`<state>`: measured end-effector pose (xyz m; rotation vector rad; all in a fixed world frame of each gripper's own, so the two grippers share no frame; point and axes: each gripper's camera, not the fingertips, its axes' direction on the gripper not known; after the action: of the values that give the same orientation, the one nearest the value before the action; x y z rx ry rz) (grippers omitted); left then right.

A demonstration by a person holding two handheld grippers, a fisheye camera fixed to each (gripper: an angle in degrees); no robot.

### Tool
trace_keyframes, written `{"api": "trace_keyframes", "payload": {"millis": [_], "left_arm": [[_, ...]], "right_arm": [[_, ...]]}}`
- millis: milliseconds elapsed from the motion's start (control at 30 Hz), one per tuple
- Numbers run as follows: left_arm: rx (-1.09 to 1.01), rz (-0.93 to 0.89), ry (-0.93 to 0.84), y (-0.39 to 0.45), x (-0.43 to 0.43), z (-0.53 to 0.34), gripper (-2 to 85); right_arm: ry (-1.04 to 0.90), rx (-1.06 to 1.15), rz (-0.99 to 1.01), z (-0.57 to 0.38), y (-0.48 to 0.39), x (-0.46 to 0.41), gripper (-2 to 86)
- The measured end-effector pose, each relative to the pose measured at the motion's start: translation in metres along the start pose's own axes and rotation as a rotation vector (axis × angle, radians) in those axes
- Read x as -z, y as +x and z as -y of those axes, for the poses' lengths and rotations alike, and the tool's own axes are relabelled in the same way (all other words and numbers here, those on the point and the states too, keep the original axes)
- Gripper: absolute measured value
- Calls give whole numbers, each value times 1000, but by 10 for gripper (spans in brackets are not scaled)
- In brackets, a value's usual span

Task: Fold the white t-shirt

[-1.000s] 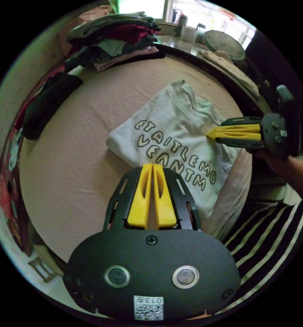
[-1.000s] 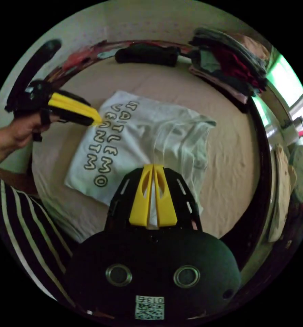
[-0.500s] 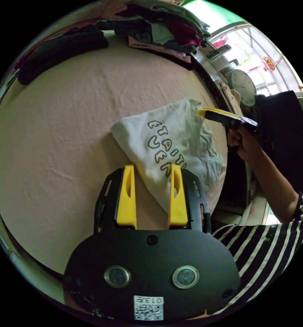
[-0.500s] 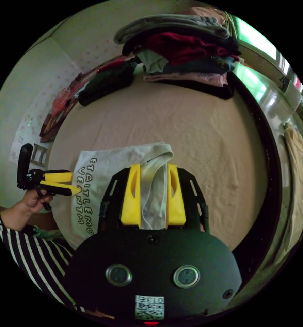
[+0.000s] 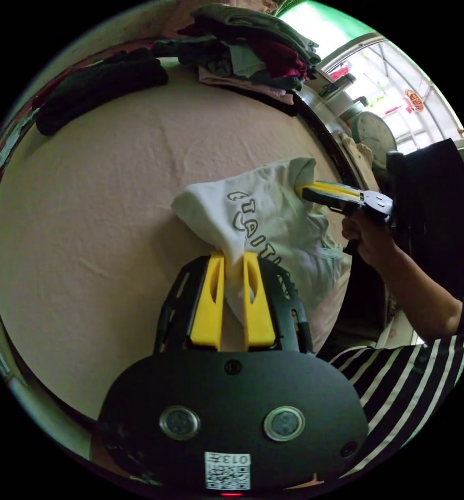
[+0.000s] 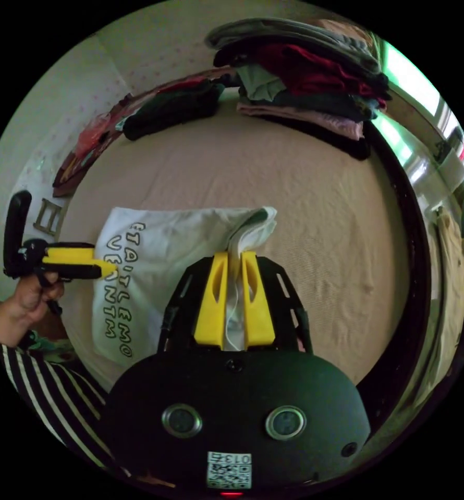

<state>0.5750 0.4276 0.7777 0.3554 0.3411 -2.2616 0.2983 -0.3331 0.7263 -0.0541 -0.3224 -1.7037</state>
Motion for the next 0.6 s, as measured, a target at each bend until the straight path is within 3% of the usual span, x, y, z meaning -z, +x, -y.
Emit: {"api": "trace_keyframes", "payload": {"millis": [367, 600], "left_arm": [[-71, 44, 242, 34, 73, -45, 57], [-127, 137, 378, 21, 141, -33, 56]], "right_arm": [[286, 232, -259, -13, -64, 76, 33], [476, 270, -262, 45, -98, 123, 31]]}}
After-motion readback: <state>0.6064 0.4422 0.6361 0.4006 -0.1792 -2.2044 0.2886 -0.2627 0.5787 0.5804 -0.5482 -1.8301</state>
